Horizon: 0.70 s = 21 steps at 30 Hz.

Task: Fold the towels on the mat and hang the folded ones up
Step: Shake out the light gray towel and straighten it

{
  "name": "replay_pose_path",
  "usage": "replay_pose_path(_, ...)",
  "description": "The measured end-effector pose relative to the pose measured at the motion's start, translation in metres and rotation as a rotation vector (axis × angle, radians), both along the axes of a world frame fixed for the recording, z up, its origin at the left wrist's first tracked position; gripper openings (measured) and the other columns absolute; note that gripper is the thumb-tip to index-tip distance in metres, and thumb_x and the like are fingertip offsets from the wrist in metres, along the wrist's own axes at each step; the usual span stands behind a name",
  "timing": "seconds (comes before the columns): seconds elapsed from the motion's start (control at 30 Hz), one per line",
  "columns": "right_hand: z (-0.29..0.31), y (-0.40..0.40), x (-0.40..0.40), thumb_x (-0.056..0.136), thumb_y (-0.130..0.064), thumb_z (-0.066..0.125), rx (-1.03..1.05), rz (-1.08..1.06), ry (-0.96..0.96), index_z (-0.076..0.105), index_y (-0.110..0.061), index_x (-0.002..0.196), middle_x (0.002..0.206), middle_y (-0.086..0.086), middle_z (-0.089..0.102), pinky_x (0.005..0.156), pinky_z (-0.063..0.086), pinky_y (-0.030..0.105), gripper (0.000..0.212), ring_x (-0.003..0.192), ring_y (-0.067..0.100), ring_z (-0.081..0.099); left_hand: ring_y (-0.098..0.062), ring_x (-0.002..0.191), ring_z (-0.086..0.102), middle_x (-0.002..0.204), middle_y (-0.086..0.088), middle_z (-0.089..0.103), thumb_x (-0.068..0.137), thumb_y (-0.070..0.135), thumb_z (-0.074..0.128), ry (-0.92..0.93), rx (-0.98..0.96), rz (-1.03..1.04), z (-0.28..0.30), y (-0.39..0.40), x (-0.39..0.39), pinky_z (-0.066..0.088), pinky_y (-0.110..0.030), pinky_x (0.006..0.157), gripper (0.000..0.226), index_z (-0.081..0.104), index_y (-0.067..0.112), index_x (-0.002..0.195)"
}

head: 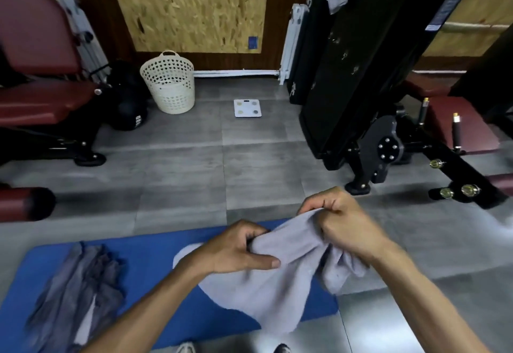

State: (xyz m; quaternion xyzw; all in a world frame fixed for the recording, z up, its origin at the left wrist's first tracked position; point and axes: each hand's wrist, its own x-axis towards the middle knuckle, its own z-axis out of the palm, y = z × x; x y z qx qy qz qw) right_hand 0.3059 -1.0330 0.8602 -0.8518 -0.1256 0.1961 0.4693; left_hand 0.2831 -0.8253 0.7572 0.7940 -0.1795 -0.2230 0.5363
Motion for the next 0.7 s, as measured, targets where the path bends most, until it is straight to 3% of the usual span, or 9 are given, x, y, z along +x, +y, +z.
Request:
replay_pose_path(0.1,-0.015,-0.043,0.018,0.063,0.013,0.039,-0.070,-0.108,-0.090,0.064,-0.012,0.056,0.054,0.003,0.061,0.052,0.044,0.028,0.036,0.055,0.008,0.054,-0.003,0.060,0.049,0.062,0.016,0.051,0.074,0.037,0.080,0.186,0.114,0.025,-0.037,0.002,-0.007,0.038,-0.025,0.055,0.027,0.058,0.026,0.061)
replay_pose_path(0.2,-0.031,-0.097,0.046,0.064,0.010,0.040,-0.058,-0.291,-0.127,0.060,-0.010,0.053,0.049,-0.002,0.050,0.050,0.036,0.023,0.031,0.050,0.010,0.046,-0.005,0.057,0.046,0.061,0.010,0.050,0.072,0.039,0.077,0.279,0.274,0.070,-0.081,0.022,-0.023,0.036,-0.030,0.055,0.031,0.060,0.015,0.064)
replay_pose_path(0.3,-0.047,-0.153,0.075,0.056,-0.003,0.040,-0.052,-0.497,-0.136,0.062,-0.009,0.058,0.052,0.004,0.048,0.049,0.035,0.021,0.023,0.053,0.015,0.046,-0.009,0.054,0.033,0.057,0.006,0.035,0.071,0.034,0.074,0.344,0.337,0.200,-0.106,0.047,-0.050,0.026,-0.030,0.054,0.040,0.046,0.010,0.057)
replay_pose_path(0.4,-0.062,-0.201,0.094,0.058,-0.015,0.042,-0.315,-0.621,-0.197,0.065,-0.013,0.065,0.057,0.011,0.052,0.057,0.043,0.030,0.023,0.060,0.024,0.053,-0.010,0.052,0.026,0.055,0.006,0.025,0.080,0.016,0.074,0.321,0.275,0.387,-0.109,0.056,-0.071,0.023,-0.027,0.052,0.051,0.030,0.020,0.055)
replay_pose_path(0.5,-0.072,-0.208,0.098,0.066,-0.029,0.047,-0.678,-0.472,-0.191,0.056,-0.012,0.057,0.068,0.021,0.057,0.067,0.045,0.039,0.021,0.079,0.040,0.064,-0.008,0.052,0.024,0.057,0.007,0.024,0.087,0.008,0.067,0.265,0.170,0.515,-0.089,0.046,-0.071,0.024,-0.025,0.050,0.047,0.030,0.021,0.060)
replay_pose_path(0.57,-0.082,-0.193,0.093,0.076,-0.024,0.059,-0.785,-0.365,-0.138,0.058,-0.020,0.060,0.082,0.019,0.066,0.079,0.046,0.043,0.017,0.092,0.041,0.065,-0.007,0.053,0.025,0.057,0.006,0.029,0.088,0.007,0.063,0.215,0.090,0.513,-0.070,0.032,-0.062,0.025,-0.023,0.049,0.035,0.038,0.020,0.067)
replay_pose_path(0.67,-0.107,-0.161,0.080,0.078,-0.015,0.061,-0.777,-0.201,-0.200,0.070,-0.018,0.078,0.094,0.015,0.071,0.078,0.050,0.040,0.010,0.093,0.036,0.066,-0.018,0.055,0.031,0.059,-0.006,0.039,0.089,0.015,0.061,0.205,-0.094,0.550,-0.038,0.011,-0.046,0.029,-0.025,0.050,0.008,0.056,0.020,0.091)
replay_pose_path(0.7,-0.117,-0.147,0.074,0.076,-0.017,0.060,-0.726,-0.114,-0.230,0.071,-0.017,0.089,0.099,0.012,0.071,0.078,0.052,0.039,0.018,0.094,0.033,0.066,-0.022,0.056,0.033,0.061,-0.009,0.041,0.090,0.015,0.061,0.198,-0.135,0.546,-0.027,0.006,-0.041,0.031,-0.028,0.051,0.010,0.057,0.018,0.098)
